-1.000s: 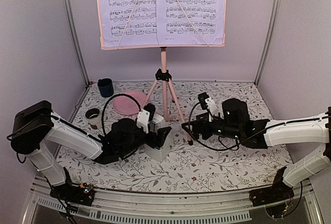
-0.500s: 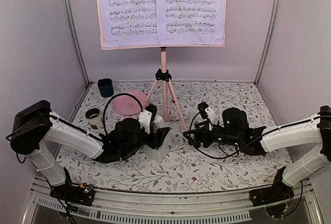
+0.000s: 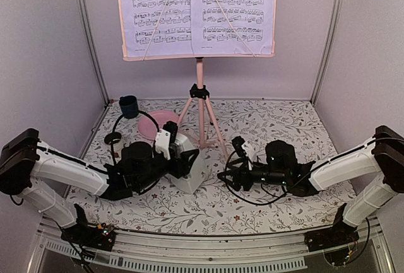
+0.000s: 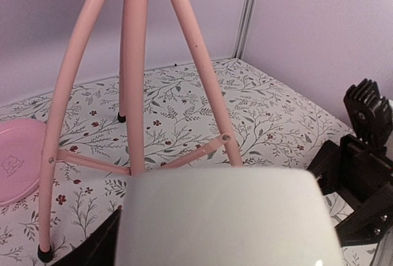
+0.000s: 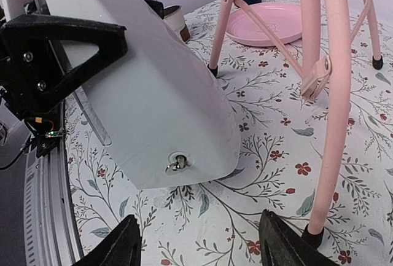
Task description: Set up the instrument practice props
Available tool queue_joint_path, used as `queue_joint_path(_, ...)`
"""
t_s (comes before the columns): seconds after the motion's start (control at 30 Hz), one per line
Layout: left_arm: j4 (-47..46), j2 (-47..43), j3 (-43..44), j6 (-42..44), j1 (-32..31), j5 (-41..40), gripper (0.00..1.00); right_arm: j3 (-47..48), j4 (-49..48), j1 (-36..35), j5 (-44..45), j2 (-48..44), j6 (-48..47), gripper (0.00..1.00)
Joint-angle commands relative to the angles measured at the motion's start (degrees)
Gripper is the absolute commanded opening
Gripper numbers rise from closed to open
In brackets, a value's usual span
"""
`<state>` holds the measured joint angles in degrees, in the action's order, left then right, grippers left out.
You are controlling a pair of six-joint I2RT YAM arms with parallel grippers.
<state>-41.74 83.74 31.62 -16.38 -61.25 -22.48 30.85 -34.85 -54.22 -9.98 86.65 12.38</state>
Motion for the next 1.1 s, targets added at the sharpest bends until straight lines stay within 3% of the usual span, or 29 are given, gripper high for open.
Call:
queue_joint_path(0.0, -10.21, -3.94, -0.01, 1.97, -0.83, -0.29, 0.36, 1.2, -2.7, -1.63, 0.67, 0.58, -0.33, 0.66)
queue_joint_path(0.27, -12.85, -5.21, 1.2, 5.66, -2.28, -6.88, 0.35, 4.25, -2.58, -4.74, 9.81, 2.2, 1.51, 0.64)
queue_joint_path(0.8, -15.12, -1.47, 6.08, 11.76, -5.46, -8.58, 0.33, 10.37, -4.07, -5.99, 11.36, 7.9, 0.46, 0.53)
queue_joint_path(1.07, -16.35, -1.66, 5.78, 12.93, -6.15, -8.34, 0.31, 10.7, -3.91, -5.99, 15.68, 7.69, 2.15, 0.35)
